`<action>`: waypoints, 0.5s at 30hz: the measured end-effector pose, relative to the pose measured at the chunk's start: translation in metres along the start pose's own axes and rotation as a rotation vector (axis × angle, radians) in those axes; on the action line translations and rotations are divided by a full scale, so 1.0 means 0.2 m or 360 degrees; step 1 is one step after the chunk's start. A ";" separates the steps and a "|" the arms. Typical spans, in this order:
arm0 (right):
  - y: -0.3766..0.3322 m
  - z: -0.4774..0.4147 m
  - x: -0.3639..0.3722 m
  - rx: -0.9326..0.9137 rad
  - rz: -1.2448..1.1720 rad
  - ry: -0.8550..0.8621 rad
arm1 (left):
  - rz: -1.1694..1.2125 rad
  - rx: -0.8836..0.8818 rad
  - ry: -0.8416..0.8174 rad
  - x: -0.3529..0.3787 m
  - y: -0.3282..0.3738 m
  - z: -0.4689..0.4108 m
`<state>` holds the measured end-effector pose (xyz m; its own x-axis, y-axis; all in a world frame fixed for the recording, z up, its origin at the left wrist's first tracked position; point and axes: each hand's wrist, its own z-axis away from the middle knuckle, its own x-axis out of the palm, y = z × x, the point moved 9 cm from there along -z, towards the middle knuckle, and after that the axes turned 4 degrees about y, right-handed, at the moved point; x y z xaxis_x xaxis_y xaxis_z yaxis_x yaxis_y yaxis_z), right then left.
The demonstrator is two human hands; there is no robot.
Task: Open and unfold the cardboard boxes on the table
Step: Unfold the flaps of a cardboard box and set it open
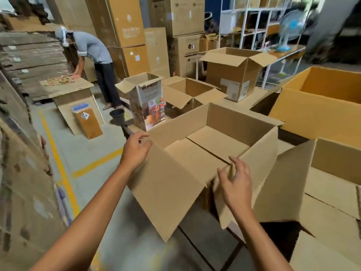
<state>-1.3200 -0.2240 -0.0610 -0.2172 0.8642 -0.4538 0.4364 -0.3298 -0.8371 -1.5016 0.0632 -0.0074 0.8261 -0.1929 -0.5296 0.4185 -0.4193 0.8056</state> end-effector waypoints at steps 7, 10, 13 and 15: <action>0.24 -0.31 0.15 0.0383 0.0210 0.0154 | -0.0308 -0.0251 -0.0145 0.27 -0.24 -0.60; 0.30 -0.30 0.22 0.0460 0.0282 0.0129 | -0.0305 -0.0405 -0.0278 0.38 -0.36 -0.73; 0.35 -0.29 0.25 0.0497 0.0319 0.0139 | -0.0251 -0.0534 -0.0389 0.47 -0.48 -0.85; 0.36 -0.28 0.27 0.0496 0.0293 0.0170 | -0.0210 -0.0509 -0.0360 0.51 -0.53 -0.88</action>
<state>-1.2510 -0.1798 -0.1275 -0.0603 0.8091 -0.5846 0.1695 -0.5689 -0.8048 -1.3950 0.2442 -0.1003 0.6686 -0.3607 -0.6503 0.6411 -0.1635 0.7498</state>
